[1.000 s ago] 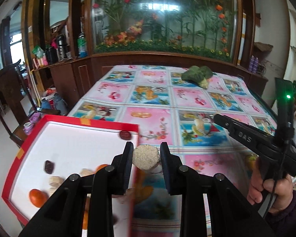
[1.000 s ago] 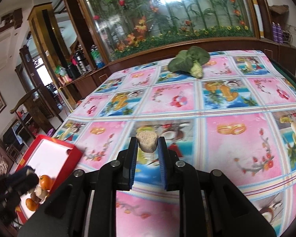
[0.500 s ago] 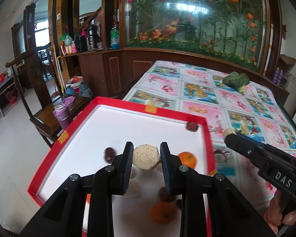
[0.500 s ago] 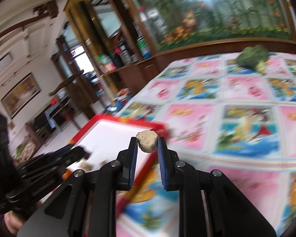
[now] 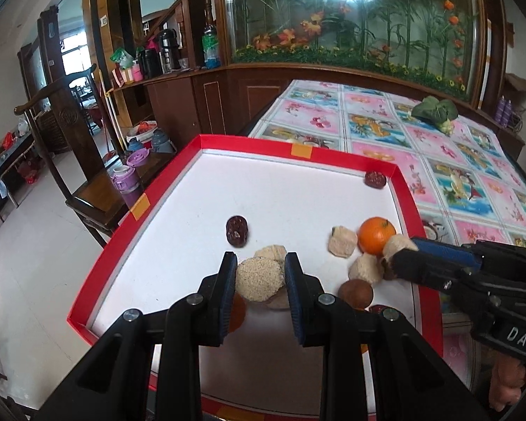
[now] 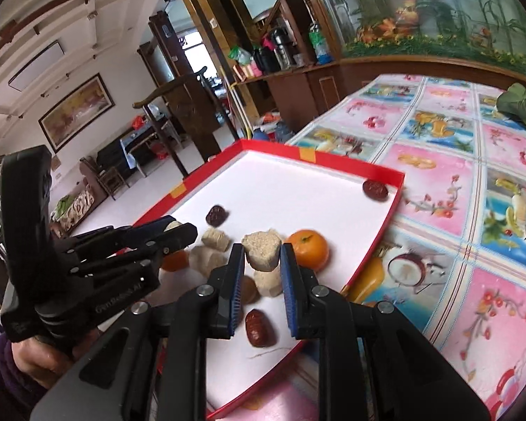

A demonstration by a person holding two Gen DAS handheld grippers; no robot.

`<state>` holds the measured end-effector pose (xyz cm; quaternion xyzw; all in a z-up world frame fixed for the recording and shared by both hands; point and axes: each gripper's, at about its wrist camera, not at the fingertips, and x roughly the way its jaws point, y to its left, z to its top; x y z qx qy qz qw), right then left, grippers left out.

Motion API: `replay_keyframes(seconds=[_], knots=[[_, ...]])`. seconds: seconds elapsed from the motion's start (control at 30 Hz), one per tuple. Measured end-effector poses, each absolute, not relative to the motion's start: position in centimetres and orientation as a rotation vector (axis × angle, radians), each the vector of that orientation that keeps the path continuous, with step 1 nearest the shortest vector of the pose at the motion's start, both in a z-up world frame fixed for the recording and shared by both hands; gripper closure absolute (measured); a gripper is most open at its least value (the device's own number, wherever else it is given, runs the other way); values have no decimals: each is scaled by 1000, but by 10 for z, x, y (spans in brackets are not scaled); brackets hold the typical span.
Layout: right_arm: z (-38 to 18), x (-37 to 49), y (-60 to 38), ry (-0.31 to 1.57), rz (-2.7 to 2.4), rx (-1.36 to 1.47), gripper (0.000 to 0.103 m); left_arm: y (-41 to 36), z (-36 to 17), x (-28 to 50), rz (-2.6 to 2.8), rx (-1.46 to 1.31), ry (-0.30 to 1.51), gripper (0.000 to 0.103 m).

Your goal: Organize fruits

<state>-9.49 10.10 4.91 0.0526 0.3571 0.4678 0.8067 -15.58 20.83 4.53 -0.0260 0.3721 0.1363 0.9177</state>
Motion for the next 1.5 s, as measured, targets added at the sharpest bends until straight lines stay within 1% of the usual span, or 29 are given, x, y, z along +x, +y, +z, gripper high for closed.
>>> replay_keyframes(seconds=[0.1, 0.27, 0.47, 0.6, 0.7, 0.73, 0.77, 0.8, 0.83, 0.9, 0.93, 1.03, 1.13, 1.2, 1.3, 1.37, 1.43, 1.5], knots=[[42, -93, 109, 827, 1035, 91, 80, 206, 44, -156, 282, -47, 769, 76], [41, -100, 111, 834, 1054, 68, 80, 204, 45, -156, 288, -42, 770, 76], [33, -99, 115, 894, 1040, 43, 80, 203, 46, -154, 303, -43, 775, 76], [30, -97, 113, 917, 1018, 35, 78, 200, 47, -155, 305, -47, 773, 74], [30, -97, 112, 914, 1007, 31, 74, 198, 52, -158, 308, -39, 752, 63], [31, -97, 110, 906, 1005, 32, 72, 197, 55, -161, 313, -36, 738, 57], [32, -97, 110, 899, 1005, 33, 69, 197, 57, -163, 317, -37, 730, 50], [34, -98, 108, 884, 1001, 34, 66, 196, 61, -166, 323, -39, 715, 48], [35, -98, 106, 871, 999, 39, 65, 195, 65, -170, 329, -38, 697, 45], [39, -99, 101, 840, 993, 53, 64, 193, 71, -175, 342, -33, 673, 40], [41, -100, 99, 821, 988, 60, 64, 192, 75, -180, 348, -32, 659, 36], [48, -103, 90, 766, 960, 81, 63, 187, 83, -190, 356, -32, 626, 32], [53, -109, 83, 720, 924, 97, 55, 180, 94, -203, 366, -24, 586, 23], [55, -117, 78, 697, 901, 100, 52, 175, 100, -212, 370, -23, 562, 22], [57, -133, 69, 675, 885, 115, 51, 168, 109, -222, 394, -20, 538, 18], [59, -141, 63, 670, 877, 142, 50, 162, 114, -232, 443, -6, 515, 11], [62, -149, 58, 665, 871, 150, 50, 153, 121, -246, 442, 16, 464, 6], [69, -160, 51, 643, 859, 146, 50, 148, 125, -251, 417, 22, 465, 4]])
